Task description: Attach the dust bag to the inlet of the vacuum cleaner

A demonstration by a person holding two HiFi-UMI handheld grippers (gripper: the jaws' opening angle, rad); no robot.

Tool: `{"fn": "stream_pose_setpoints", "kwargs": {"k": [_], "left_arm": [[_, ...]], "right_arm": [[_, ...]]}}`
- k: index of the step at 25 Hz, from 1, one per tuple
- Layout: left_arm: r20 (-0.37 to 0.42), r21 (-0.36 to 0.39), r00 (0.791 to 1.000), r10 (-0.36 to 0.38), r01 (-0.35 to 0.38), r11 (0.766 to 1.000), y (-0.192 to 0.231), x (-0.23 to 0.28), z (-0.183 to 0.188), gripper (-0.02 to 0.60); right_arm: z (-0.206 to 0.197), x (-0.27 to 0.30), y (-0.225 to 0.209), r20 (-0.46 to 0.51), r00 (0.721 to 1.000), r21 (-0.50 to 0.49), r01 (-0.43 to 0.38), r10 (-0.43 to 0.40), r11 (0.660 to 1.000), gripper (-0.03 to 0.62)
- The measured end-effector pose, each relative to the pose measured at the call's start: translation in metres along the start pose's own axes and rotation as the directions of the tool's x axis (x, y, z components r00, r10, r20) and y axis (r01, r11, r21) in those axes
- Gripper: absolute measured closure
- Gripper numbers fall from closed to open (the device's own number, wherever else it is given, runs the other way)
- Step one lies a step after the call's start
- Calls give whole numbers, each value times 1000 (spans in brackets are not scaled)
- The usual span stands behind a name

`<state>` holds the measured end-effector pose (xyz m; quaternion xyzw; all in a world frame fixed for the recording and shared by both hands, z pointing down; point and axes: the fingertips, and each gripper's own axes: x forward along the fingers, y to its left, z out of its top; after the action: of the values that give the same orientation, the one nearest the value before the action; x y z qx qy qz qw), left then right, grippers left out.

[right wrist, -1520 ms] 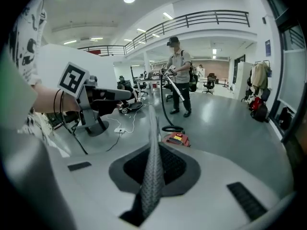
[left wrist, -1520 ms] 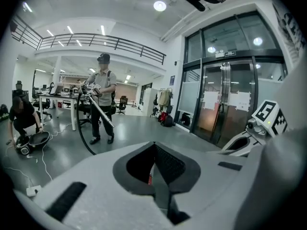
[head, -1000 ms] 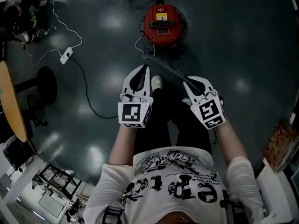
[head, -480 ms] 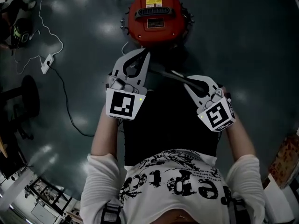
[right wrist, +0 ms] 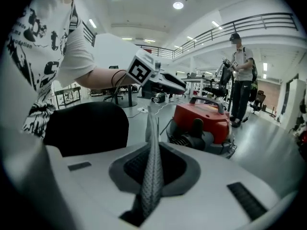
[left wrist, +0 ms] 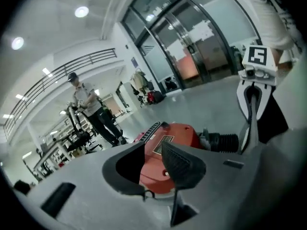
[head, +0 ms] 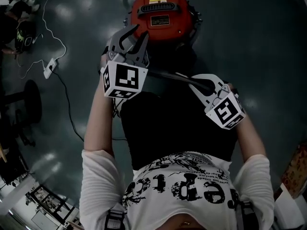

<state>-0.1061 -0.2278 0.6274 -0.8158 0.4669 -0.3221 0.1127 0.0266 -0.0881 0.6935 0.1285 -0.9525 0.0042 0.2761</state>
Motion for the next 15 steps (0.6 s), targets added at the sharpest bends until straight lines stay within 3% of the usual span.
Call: {"fn": "stream_pose_setpoints", "kwargs": {"k": [4, 8, 12, 15], "left_arm": [[-74, 151, 997, -20, 31, 988, 14, 37, 1, 453], [-165, 212, 986, -33, 68, 975, 24, 69, -13, 425], [-231, 323, 973, -24, 100, 941, 33, 93, -20, 425], [-245, 336, 967, -65, 148, 930, 30, 108, -20, 426]], "right_arm": [[4, -1, -4, 13, 1000, -11, 28, -28, 1000, 571], [11, -4, -1, 12, 1000, -12, 19, -19, 1000, 571], [5, 3, -4, -7, 1000, -9, 9, -9, 1000, 571], [-2, 8, -3, -37, 999, -20, 21, -22, 1000, 571]]}}
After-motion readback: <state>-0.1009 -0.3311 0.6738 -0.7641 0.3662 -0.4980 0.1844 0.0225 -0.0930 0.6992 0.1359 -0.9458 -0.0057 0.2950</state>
